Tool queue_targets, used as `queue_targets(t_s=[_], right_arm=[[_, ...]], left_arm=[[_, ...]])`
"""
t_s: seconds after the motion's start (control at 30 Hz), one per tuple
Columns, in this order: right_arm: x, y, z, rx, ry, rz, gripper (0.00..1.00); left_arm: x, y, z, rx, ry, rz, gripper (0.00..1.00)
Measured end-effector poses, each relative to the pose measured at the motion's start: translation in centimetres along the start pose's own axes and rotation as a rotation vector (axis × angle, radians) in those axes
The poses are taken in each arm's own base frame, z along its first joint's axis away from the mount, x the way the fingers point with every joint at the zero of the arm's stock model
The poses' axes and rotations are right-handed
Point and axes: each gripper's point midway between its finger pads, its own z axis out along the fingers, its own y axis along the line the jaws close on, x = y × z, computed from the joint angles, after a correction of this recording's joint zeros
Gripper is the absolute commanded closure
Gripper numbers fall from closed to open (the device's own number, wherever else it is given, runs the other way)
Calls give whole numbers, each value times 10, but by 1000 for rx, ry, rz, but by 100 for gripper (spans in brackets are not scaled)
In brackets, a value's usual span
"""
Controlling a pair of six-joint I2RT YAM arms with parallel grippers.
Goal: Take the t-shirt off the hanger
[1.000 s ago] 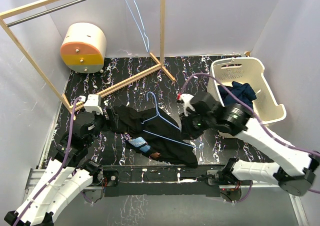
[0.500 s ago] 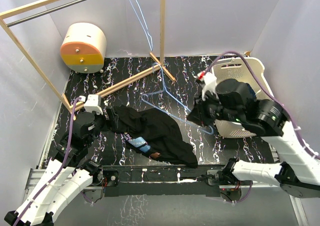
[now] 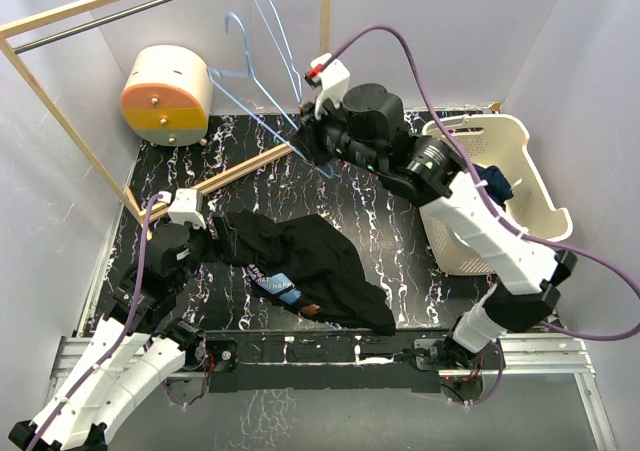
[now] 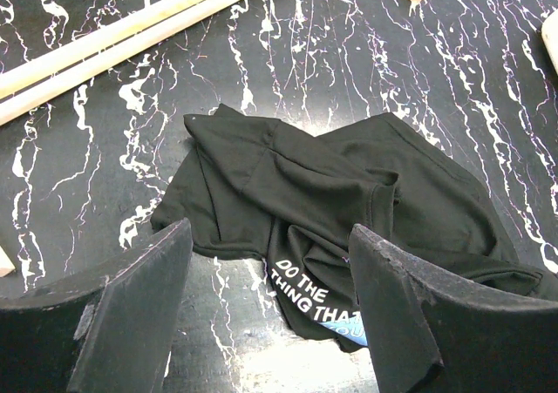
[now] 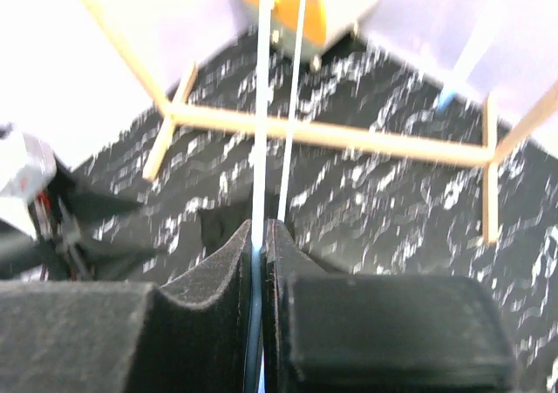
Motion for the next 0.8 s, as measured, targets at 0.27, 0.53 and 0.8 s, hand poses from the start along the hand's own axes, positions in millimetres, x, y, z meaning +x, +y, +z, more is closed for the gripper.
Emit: queue_targets(t_s=[0.27, 0.53, 0.8], right_arm=[[-83, 2, 62, 23, -260, -74, 92], [-73, -17, 133, 59, -274, -86, 92], [-82, -38, 143, 79, -312, -68, 92]], left_arm=[[-1, 1, -3, 2, -10, -3, 29], [-5, 4, -9, -3, -35, -12, 28], [-5, 4, -9, -7, -40, -15, 28]])
